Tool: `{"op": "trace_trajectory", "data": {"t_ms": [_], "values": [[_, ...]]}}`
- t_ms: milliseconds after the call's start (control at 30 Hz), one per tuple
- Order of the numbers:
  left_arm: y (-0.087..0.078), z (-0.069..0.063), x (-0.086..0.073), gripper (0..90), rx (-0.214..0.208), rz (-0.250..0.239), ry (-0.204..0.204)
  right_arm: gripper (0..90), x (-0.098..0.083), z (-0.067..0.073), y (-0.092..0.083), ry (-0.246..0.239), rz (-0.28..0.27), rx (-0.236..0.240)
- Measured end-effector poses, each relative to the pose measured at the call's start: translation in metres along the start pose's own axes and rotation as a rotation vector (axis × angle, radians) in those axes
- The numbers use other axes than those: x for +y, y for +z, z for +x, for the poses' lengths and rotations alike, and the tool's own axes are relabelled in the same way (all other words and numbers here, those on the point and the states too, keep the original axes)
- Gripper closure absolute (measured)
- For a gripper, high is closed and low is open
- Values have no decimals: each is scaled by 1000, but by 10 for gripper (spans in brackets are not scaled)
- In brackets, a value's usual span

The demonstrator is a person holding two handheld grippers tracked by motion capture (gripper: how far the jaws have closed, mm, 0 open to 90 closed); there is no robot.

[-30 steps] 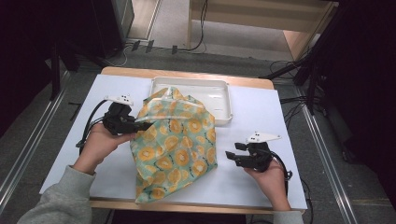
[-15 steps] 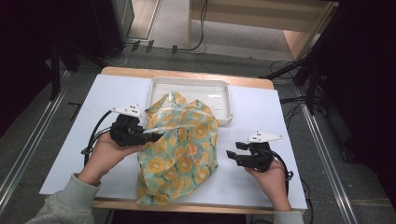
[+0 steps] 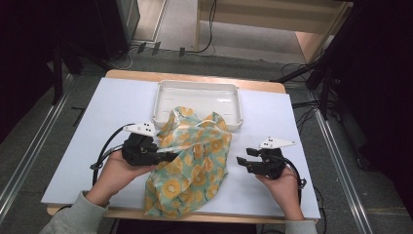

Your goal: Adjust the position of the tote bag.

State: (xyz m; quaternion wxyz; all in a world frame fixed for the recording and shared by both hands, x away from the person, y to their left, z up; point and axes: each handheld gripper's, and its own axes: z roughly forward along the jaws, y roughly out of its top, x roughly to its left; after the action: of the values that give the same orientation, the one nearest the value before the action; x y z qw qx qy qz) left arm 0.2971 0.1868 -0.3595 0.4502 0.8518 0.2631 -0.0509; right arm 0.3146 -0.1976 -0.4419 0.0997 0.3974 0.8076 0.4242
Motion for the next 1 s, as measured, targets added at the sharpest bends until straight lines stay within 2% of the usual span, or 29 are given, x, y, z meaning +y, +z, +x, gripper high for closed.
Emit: {"op": "trace_trajectory", "data": {"t_ms": [400,800,1000], "values": [[19,-19,-14,900,-45,22,-6,453,0,0,0,3,-4,-2],[43,-24,-29,900,-61,68,-8,453,0,-1,0,1,-1,-6],[53,-22,-38,895,-53,65,-13,453,0,-1,0,1,-2,-6]]}}
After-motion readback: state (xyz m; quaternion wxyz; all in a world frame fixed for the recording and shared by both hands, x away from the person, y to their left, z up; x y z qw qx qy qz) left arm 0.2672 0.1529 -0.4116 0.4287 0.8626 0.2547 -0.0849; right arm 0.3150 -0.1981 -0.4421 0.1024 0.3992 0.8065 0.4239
